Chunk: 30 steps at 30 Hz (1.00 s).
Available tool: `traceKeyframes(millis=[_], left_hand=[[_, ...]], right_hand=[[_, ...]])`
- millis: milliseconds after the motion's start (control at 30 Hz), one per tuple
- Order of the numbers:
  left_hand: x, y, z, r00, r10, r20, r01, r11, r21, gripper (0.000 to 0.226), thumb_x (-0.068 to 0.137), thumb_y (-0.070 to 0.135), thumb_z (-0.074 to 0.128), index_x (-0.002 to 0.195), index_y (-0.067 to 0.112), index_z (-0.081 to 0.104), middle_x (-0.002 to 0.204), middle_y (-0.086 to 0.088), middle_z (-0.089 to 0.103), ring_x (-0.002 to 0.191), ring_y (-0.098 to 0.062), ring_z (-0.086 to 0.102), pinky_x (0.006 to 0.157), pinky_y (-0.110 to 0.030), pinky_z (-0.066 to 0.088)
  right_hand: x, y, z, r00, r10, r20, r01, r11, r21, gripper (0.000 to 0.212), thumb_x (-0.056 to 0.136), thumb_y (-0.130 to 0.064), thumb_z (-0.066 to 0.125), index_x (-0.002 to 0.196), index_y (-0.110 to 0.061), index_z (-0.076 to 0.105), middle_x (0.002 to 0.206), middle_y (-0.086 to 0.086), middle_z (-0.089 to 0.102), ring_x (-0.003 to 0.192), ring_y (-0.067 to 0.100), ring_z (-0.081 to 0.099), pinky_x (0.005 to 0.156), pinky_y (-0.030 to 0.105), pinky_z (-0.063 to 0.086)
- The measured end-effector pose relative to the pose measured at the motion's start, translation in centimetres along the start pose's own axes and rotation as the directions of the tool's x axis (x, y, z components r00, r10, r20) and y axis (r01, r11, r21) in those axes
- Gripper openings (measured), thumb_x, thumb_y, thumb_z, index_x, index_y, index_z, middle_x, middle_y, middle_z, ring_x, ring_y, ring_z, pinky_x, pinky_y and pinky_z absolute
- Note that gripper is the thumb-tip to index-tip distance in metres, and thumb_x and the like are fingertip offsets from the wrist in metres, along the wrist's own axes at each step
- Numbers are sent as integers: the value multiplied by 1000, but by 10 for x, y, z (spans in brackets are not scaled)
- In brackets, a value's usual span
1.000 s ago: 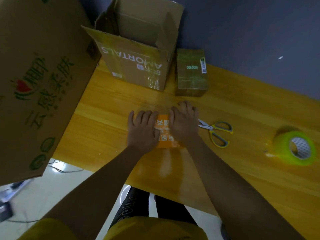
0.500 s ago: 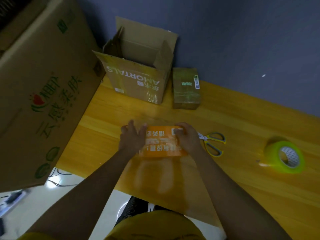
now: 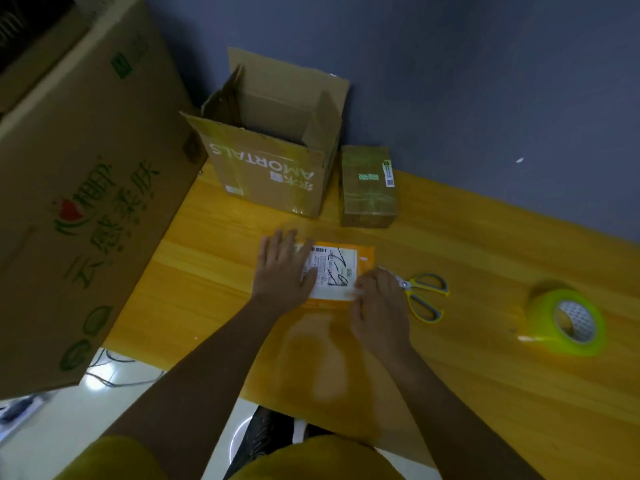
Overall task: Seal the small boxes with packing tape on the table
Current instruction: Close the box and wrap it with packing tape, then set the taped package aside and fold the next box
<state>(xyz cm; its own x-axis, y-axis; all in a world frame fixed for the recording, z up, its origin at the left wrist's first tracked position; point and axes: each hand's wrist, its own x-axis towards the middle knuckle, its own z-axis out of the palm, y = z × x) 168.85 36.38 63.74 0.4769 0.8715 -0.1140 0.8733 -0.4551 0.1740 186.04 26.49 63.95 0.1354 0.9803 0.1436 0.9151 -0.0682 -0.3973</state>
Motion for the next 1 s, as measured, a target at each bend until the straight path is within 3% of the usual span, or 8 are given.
traceKeyframes(millis=[133, 267, 400, 533, 700, 867, 933, 1000], left_hand=[[2, -1, 18, 999, 3, -48, -3, 1000, 3, 58, 93, 46, 32, 140, 17, 48, 140, -14, 50, 134, -39, 39, 108, -63, 25], [1, -4, 25, 990, 22, -140, -19, 1000, 21, 56, 94, 45, 33, 143, 19, 45, 141, -11, 48, 135, -37, 37, 110, -61, 22], [3, -2, 27, 986, 41, -161, -33, 998, 54, 54, 93, 44, 36, 142, 24, 45, 139, -8, 50, 133, -34, 40, 106, -63, 25], [5, 1, 27, 988, -1, -157, 14, 997, 76, 53, 92, 42, 35, 141, 26, 45, 138, -8, 49, 132, -34, 41, 98, -62, 29], [4, 0, 25, 991, 10, -136, -2, 998, 64, 51, 93, 40, 35, 140, 25, 45, 136, -9, 50, 130, -33, 41, 97, -60, 32], [4, -1, 19, 996, 5, -89, -11, 998, -61, 50, 93, 47, 32, 134, 22, 46, 130, -10, 54, 126, -31, 41, 96, -66, 32], [-5, -5, 15, 990, 37, -133, -49, 995, -90, 54, 95, 56, 28, 132, 21, 43, 124, -12, 53, 118, -31, 38, 97, -66, 31], [-23, -9, 10, 971, 113, -210, -121, 992, -29, 64, 92, 67, 27, 128, 18, 47, 116, -10, 49, 106, -30, 42, 98, -57, 32]], right_hand=[[14, -4, 28, 985, 3, 170, 19, 992, -126, 58, 101, -37, 20, 144, -3, 40, 152, 15, 36, 144, 26, 25, 115, 49, 18], [67, -8, 36, 973, 108, 206, -59, 971, -230, 58, 100, -36, 23, 143, -2, 41, 152, 14, 37, 141, 28, 35, 113, 55, 22], [123, 0, 38, 850, 286, 442, -175, 945, -275, 58, 103, -41, 7, 155, -14, 13, 163, 5, 5, 150, 22, 3, 118, 54, -2], [74, -7, 38, 957, 176, 232, -113, 958, -262, 63, 102, -40, 7, 144, -8, 41, 148, 13, 42, 138, 31, 36, 112, 58, 22], [4, -13, 34, 979, 25, 200, -9, 997, -79, 57, 103, -38, 18, 147, -6, 37, 156, 12, 29, 146, 25, 20, 114, 55, 15], [44, 15, 7, 900, 339, 275, -422, 837, 349, 50, 100, -28, 49, 145, -11, 40, 158, 15, 19, 144, 27, 23, 111, 30, 24], [46, 13, -3, 927, 245, 284, -340, 869, 359, 43, 97, -15, 57, 138, -5, 47, 146, 16, 34, 129, 29, 43, 97, 16, 31], [29, 10, -9, 983, 121, 138, -162, 924, 346, 33, 93, -9, 60, 125, -5, 58, 130, 11, 43, 117, 25, 48, 92, 15, 34]])
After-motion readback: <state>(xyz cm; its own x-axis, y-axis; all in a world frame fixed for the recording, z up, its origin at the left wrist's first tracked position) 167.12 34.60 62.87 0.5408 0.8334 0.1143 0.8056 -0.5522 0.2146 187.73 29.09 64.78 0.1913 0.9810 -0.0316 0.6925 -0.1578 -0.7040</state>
